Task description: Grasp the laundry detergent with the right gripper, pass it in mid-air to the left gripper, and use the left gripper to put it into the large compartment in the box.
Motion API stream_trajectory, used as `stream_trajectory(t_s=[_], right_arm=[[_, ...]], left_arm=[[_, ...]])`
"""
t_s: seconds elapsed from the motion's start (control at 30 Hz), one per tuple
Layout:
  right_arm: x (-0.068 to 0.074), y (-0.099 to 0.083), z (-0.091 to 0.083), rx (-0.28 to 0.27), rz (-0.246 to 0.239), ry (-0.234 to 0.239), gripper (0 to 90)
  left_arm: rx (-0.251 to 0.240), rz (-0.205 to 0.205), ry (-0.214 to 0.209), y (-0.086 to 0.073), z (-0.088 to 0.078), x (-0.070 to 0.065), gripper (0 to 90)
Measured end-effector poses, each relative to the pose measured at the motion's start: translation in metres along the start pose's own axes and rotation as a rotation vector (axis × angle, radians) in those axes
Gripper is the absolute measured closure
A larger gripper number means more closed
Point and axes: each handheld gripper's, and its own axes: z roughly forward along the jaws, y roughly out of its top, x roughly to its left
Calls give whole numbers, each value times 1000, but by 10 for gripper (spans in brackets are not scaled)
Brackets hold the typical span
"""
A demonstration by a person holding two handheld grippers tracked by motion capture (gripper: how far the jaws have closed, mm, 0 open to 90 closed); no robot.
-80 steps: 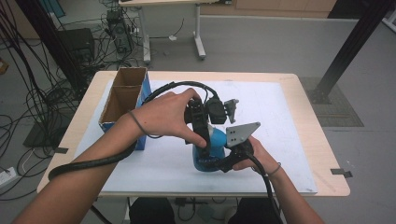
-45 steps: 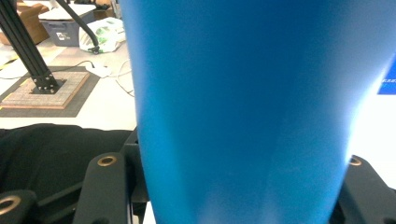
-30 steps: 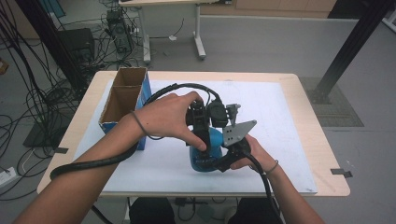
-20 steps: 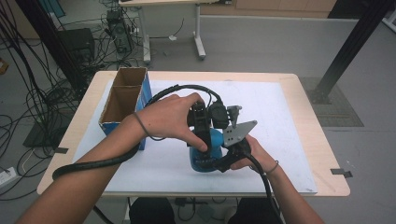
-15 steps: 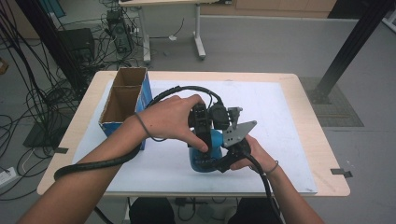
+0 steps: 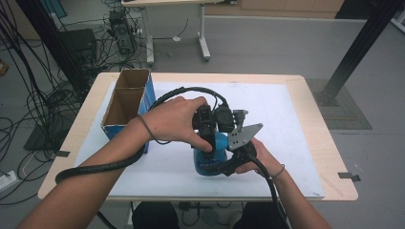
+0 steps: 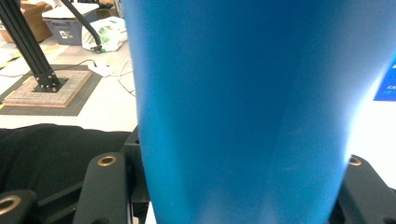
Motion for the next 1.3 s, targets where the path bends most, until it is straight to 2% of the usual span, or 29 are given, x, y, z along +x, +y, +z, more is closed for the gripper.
stream_trajectory(t_s=[0.27,1.3], right_arm=[[-1,1,1,-2,-2,2,413],[-1,2,3,-7,-5,3,413]], left_arm=[[15,-8,7,3,-1,-1,375],[17,-22,10,2,-2,-2,373]])
